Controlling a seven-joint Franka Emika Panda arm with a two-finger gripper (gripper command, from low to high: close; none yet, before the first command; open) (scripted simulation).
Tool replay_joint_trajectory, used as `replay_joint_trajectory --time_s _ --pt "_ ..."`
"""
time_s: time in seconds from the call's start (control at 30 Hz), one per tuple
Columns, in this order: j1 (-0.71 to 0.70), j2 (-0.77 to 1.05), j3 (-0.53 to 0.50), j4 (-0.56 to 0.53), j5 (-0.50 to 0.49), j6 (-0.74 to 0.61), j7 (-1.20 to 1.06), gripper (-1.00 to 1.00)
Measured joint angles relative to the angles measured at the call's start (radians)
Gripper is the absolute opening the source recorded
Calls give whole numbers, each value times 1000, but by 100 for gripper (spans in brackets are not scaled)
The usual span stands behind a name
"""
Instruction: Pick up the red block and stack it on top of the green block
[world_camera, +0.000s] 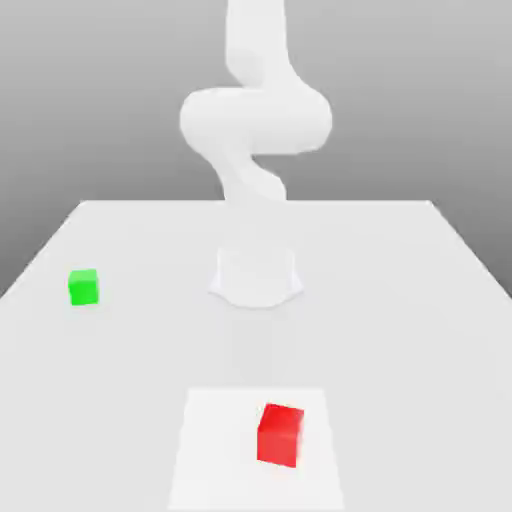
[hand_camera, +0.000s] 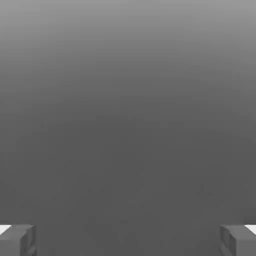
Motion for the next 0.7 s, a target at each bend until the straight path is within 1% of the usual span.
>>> replay_joint_trajectory --time_s 0.33,0.7 --pt "-36 369 66 -161 -16 193 150 0" --pt "-32 768 95 -328 -28 403 304 0"
